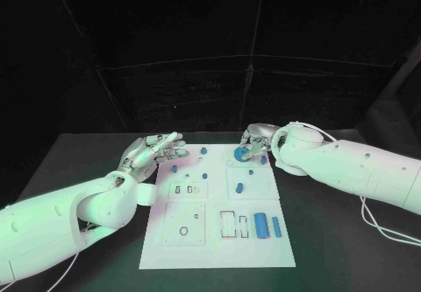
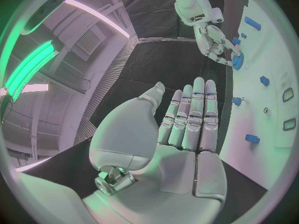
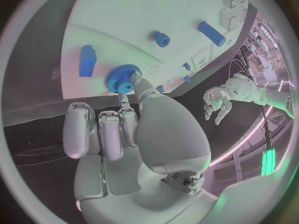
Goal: Assemble the parts on the task board
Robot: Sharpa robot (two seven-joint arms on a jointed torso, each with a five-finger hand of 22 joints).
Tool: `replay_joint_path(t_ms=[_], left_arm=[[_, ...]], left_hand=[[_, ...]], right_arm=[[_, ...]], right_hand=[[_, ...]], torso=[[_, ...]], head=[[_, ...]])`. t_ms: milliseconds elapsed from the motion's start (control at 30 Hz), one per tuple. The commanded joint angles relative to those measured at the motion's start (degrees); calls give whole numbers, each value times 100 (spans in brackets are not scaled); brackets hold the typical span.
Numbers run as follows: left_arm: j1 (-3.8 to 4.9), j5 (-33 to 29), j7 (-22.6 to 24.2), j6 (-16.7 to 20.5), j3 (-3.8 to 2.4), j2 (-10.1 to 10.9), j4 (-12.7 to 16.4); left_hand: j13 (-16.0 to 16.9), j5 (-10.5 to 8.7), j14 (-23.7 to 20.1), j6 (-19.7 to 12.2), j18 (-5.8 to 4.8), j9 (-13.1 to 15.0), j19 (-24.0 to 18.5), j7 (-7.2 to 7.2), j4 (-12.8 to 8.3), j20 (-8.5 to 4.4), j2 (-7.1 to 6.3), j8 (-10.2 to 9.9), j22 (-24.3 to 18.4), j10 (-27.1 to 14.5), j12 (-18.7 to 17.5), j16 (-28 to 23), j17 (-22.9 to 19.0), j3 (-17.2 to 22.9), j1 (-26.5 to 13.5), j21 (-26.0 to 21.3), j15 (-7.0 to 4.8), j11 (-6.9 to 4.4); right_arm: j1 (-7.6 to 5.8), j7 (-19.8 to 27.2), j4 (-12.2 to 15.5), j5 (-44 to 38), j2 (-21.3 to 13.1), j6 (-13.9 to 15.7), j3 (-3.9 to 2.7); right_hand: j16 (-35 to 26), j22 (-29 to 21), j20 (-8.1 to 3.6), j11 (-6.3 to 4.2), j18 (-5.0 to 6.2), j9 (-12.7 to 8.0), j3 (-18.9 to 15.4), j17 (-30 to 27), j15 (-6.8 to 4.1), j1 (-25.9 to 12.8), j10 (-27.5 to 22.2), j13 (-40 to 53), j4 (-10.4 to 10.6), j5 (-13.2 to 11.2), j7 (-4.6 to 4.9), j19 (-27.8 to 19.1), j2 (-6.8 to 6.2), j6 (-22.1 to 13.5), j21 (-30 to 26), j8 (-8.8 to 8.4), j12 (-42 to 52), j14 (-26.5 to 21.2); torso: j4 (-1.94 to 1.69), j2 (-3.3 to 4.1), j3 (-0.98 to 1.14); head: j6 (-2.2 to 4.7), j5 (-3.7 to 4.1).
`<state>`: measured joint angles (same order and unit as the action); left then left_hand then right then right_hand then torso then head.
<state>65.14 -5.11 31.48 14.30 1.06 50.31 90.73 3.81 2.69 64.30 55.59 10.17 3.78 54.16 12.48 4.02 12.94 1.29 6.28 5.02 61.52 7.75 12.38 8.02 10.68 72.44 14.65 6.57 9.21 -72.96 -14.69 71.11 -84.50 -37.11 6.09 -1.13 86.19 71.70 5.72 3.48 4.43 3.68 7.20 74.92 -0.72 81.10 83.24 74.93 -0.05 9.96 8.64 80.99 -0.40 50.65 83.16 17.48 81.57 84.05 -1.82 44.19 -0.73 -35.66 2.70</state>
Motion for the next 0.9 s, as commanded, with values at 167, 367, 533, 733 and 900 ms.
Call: replay_joint_path(t_ms=[167,367,533,733,900], left_arm=[[8,4,16,-96,-3,5,5],[8,4,16,-90,-3,16,13],[9,4,22,-78,-3,19,19],[9,4,29,-71,-3,10,15],[10,4,30,-67,-4,2,11]], left_hand=[[-5,13,34,38,39,-3,53,1,-4,4,-4,-30,-7,50,-20,-35,7,12,-39,-27,-12,-8],[-5,13,34,38,39,-3,53,1,-4,4,-4,-30,-7,50,-20,-35,7,12,-39,-27,-12,-8],[-5,13,34,38,39,-3,53,1,-4,4,-4,-30,-7,50,-20,-35,7,12,-39,-27,-12,-8],[-5,13,34,39,38,-3,55,4,-5,5,-3,-35,-12,51,-28,-42,8,10,-44,-32,-11,-6],[-5,13,34,39,38,-3,56,4,-6,5,-2,-36,-12,51,-29,-44,9,10,-45,-34,-11,-5]], right_arm=[[-1,76,177,-119,-14,613,0],[-1,110,467,-141,-51,1027,-1],[-1,57,761,-357,27,1324,-2],[0,6,718,-527,289,1379,-1],[30,-7,604,-596,561,1283,0]], right_hand=[[38,34,-64,-65,-74,10,313,687,-57,-52,73,535,-66,74,-82,42,128,247,38,15,62,429],[53,72,-99,-81,-83,-1,651,723,-78,-209,95,558,-140,134,-97,68,48,350,54,-117,64,437],[65,122,-108,-82,-94,2,953,752,-81,-362,127,600,-217,156,-96,98,-46,425,73,-246,82,444],[67,145,-109,-81,-99,3,1062,756,-81,-421,133,612,-241,152,-93,110,-79,454,81,-291,85,445],[68,152,-107,-80,-100,4,1106,756,-80,-469,137,618,-243,137,-94,115,-103,473,83,-313,86,445]], torso=[[-7,1,-2],[-5,-3,-7],[-1,0,-3],[-14,2,-5],[-12,3,-7]], head=[[17,-11],[44,-40],[71,-72],[72,-81],[69,-113]])
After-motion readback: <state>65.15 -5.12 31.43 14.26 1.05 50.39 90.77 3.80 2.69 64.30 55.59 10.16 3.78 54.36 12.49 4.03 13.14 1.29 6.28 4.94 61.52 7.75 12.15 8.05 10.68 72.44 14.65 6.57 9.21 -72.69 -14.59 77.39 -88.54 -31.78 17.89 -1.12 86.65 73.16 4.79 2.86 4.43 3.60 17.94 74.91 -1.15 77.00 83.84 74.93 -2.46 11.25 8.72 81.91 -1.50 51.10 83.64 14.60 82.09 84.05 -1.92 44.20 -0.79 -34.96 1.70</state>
